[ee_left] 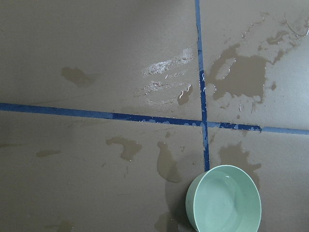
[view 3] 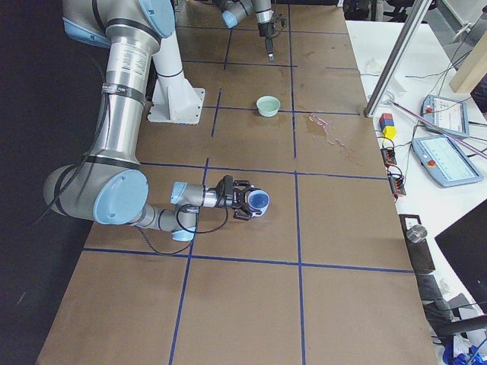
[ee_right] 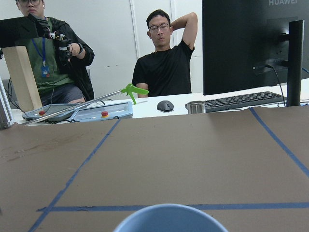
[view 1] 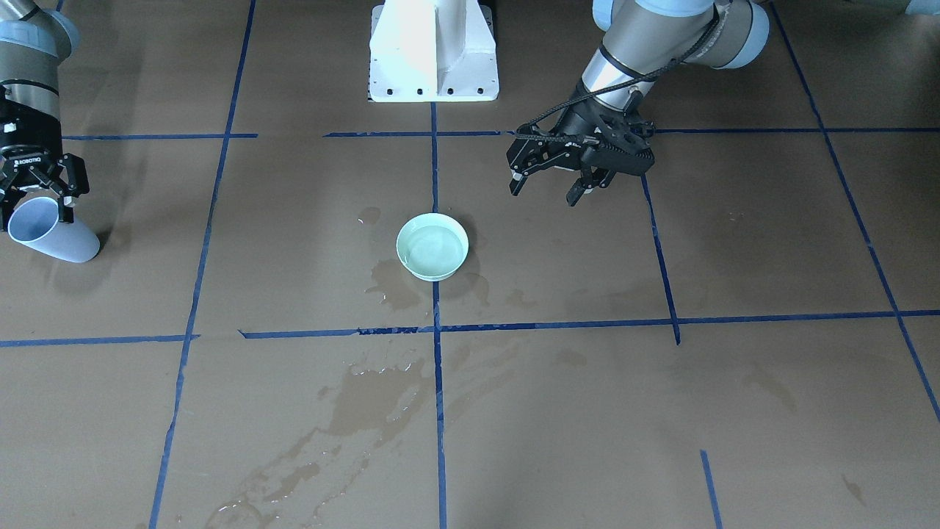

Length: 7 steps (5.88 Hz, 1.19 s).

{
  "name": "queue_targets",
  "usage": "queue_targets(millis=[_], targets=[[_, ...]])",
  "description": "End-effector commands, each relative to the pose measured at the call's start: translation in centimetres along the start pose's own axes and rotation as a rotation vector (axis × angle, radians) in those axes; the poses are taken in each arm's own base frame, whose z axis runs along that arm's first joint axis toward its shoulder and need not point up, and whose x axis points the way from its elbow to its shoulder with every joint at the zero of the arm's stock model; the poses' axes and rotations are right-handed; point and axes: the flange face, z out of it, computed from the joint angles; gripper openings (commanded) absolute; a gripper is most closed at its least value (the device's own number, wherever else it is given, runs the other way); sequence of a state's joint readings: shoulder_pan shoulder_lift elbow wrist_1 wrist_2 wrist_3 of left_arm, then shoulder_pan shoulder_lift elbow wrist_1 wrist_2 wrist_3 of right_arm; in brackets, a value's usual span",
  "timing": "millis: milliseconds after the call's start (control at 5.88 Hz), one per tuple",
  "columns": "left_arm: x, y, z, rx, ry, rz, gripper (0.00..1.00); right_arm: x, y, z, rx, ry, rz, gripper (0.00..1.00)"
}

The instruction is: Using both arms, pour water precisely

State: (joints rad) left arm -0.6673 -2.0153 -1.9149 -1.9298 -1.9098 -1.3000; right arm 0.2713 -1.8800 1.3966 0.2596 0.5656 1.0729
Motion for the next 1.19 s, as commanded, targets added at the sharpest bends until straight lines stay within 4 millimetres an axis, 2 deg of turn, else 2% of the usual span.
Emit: queue_targets(millis=[0, 340, 511, 681, 851, 1021], targets=[[0.0, 0.0, -0.1, 0.0, 0.001, 0.0, 1.0, -0.4, -1.5, -0.7, 0.012, -0.019, 0.01, 1.0], [0.0, 0.1, 0.0, -0.001, 0.001, 0.0, 1.0, -0.8, -2.8, -1.2, 0.012, -0.031, 0.025, 1.0], [0.1, 0.2, 0.1, -0.006, 0.001, -0.001, 1.0, -1.7, -3.5, -1.5, -0.005, -0.057, -0.001, 1.0], [0.3, 0.6, 0.5, -0.014, 0.0, -0.057, 1.0, -1.4, -4.4, -1.1, -0.006, -0.056, -0.018, 1.0], [0.5, 0.8, 0.5, -0.018, 0.002, -0.074, 1.0, 0.0, -6.0, -0.1, -0.039, -0.064, -0.041, 1.0], [1.7, 2.6, 1.5, -0.052, 0.011, -0.1, 1.0, 1.1, -7.2, 0.7, -0.048, -0.059, -0.055, 1.0]])
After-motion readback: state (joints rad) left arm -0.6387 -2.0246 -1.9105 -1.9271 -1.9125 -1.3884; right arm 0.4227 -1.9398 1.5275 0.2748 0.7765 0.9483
